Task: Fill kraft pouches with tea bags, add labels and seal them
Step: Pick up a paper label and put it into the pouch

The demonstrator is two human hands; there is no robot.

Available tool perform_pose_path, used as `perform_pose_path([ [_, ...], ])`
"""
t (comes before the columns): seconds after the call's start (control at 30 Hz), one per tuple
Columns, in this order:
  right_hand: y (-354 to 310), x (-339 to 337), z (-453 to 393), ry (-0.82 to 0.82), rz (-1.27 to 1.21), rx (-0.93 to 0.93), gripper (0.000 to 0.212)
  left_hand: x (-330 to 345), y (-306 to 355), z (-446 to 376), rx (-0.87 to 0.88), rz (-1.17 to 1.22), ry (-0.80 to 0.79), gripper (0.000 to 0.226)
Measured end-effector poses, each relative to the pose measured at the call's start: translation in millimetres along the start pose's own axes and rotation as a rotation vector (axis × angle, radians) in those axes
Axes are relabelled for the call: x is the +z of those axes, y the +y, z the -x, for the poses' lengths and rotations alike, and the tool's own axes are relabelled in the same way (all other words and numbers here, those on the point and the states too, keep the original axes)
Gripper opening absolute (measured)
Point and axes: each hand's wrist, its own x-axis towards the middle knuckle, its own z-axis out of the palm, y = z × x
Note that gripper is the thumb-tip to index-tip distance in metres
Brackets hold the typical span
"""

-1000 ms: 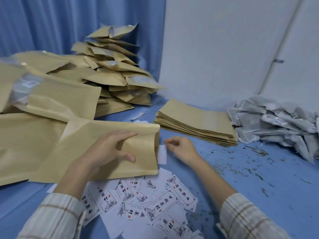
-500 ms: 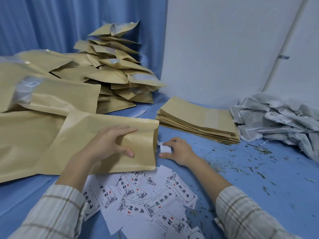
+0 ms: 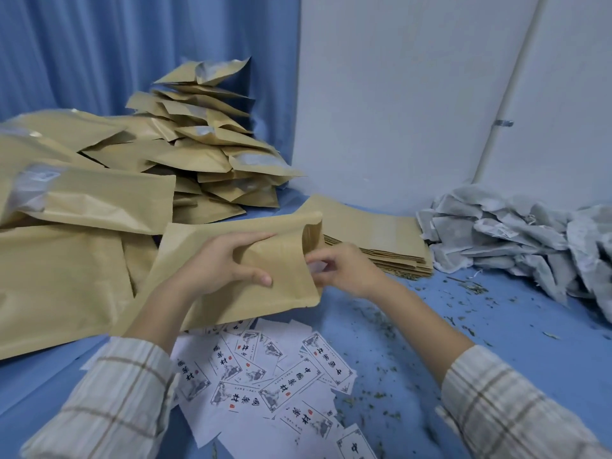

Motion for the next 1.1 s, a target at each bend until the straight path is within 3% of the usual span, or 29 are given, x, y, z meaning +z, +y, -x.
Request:
perform_pose_path([
  [0.2, -42, -32, -3, -0.117, 0.624, -0.178, 0.024, 8, 36, -9, 0.041, 0.114, -0.101, 0.068],
  [0.3, -65, -55, 0, -0.156, 0.701, -0.226, 0.014, 5, 49, -12, 0.097, 0.288, -0.159, 0.066],
  [0.4, -96, -80, 9, -0.187, 0.584, -0.230, 0.016, 4, 67, -16, 0.118, 0.402, -0.138, 0.087],
  [0.5, -121, -108, 20, -0.058, 0.369, -0.059, 0.027, 5, 94, -17, 0.167, 0.404, 0.000, 0.101],
  [0.6, -121, -135, 20, -0.023, 0.556, -0.068, 0.018, 0, 123, -13, 0.300, 0.374, 0.022, 0.090],
  [0.63, -124, -140, 16, -0.036, 0.523, -0.017, 0.026, 0, 131, -12, 0.333, 0.335, 0.028, 0.086],
  [0.67, -130, -141, 15, -0.043, 0.513, 0.025, 0.033, 2, 138, -12, 0.357, 0.274, 0.076, 0.081],
  [0.73, -139, -144, 15, 0.024, 0.482, 0.050, 0.029, 11, 147, -15, 0.375, 0.198, 0.233, 0.064],
  [0.8, -149, -151, 19, 0.100, 0.514, 0.025, 0.014, 21, 152, -18, 0.352, 0.296, 0.306, 0.038],
  [0.87, -154, -163, 29, 0.186, 0.567, -0.033, 0.019, 23, 152, -19, 0.290, 0.416, 0.350, 0.022],
  [1.0, -155, -195, 60, 0.341, 0.385, -0.110, 0.042, 15, 146, -22, 0.214, 0.637, 0.389, 0.028],
  [1.1, -144, -208, 75, 0.304, 0.334, -0.122, 0.046, 15, 144, -24, 0.163, 0.771, 0.320, 0.031],
])
